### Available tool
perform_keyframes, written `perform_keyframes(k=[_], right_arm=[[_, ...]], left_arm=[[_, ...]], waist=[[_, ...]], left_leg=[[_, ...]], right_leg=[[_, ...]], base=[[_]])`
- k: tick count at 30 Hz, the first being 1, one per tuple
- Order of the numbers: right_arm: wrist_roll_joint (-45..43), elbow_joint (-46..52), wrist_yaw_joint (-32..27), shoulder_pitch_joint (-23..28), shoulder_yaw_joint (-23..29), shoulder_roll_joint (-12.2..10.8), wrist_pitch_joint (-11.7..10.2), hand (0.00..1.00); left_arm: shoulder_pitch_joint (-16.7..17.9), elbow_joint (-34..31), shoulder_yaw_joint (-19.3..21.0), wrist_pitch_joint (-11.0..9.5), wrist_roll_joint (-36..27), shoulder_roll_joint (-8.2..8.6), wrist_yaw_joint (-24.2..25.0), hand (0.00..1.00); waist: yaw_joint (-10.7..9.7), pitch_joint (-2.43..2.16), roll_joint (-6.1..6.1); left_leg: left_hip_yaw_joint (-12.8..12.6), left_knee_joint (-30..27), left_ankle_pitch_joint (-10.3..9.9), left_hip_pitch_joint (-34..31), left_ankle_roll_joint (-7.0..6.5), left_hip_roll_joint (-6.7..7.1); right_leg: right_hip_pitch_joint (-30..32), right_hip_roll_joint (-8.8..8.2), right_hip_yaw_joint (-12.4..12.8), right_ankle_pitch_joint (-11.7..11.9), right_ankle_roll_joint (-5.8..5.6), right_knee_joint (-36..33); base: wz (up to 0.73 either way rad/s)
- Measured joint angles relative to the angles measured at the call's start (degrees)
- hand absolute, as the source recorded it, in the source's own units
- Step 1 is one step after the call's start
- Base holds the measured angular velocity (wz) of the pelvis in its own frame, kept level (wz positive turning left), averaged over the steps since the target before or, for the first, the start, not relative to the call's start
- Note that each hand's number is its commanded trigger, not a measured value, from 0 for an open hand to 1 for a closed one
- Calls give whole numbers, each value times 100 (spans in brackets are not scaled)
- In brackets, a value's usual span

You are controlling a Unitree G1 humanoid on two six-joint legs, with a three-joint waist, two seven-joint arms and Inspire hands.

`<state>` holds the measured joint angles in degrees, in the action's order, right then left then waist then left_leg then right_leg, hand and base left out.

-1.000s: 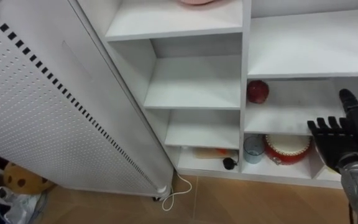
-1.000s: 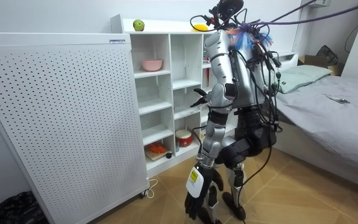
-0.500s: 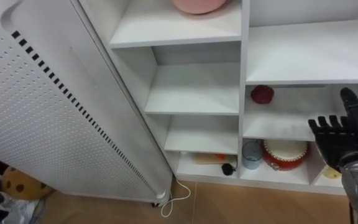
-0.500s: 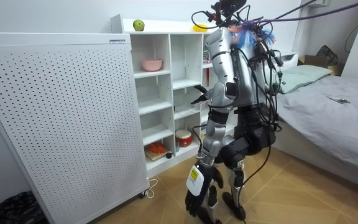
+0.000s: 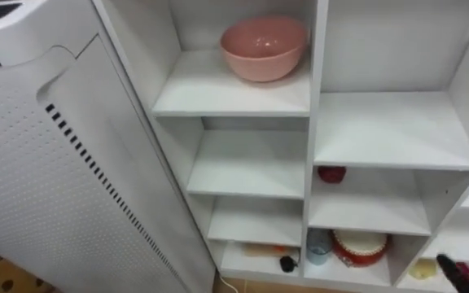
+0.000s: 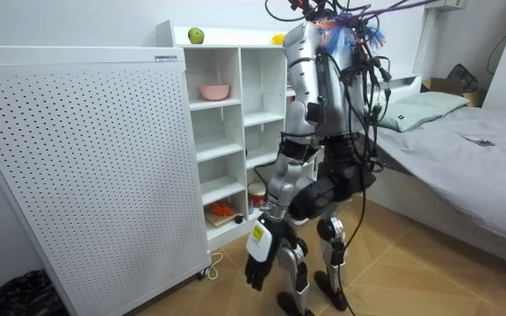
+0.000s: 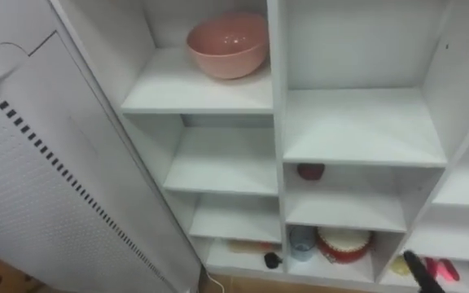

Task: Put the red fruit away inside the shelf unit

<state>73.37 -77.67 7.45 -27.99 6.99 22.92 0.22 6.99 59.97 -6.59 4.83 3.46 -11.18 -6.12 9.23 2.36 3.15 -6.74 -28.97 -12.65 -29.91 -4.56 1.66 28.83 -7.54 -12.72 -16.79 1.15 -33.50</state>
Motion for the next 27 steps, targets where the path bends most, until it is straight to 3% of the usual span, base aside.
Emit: perform_keyframes(k=[2,4,7,9,14,17,21,27], right_arm=[[-234,-42,93,158,-208,-3,14,0],[-555,-42,194,294,-423,-7,27,0],[-1401,-13,353,757,-566,-68,48,0],[-1998,15,413,1001,-578,-84,60,0],[-3150,149,451,1718,-711,-145,87,0],[-3695,163,432,2206,-717,-336,149,0],[-4451,165,427,2514,-746,-565,290,0],[-5121,175,438,2774,-757,-874,298,0]], left_arm=[[-57,187,2,-136,0,-72,-1,0],[-75,233,3,-143,31,-122,-2,0],[-64,200,26,-159,297,-171,0,0],[-62,185,135,-238,352,-167,-2,0],[9,193,542,-359,360,-158,-182,0],[127,188,862,-347,428,-158,-243,0],[162,204,887,-338,428,-105,-238,0],[215,241,1250,-224,611,0,-236,0]], waist=[[-67,-1,-49],[-193,-14,-96],[-318,-124,-294],[-400,-161,-405],[-438,-162,-562],[-470,-195,-652],[-483,-190,-607],[-539,-186,-541]], left_leg=[[-11,229,12,296,16,-16],[-7,480,54,606,27,-42],[43,846,75,1223,46,-53],[51,979,74,1488,48,-38],[52,1372,72,2243,50,-2],[63,1565,58,2659,62,2],[76,1571,19,2918,60,-12],[75,1590,9,3167,53,-10]], right_leg=[[-310,61,-9,68,-18,284],[-675,111,-74,165,-36,647],[-1355,252,-99,336,-102,1194],[-1658,266,-141,348,-117,1343],[-2450,300,-313,420,-191,1794],[-2916,352,-317,469,-230,2036],[-3293,403,-310,563,-243,2273],[-3536,406,-285,572,-248,2296]], base=[[-13],[-3],[0],[5],[0],[0],[0],[0]])
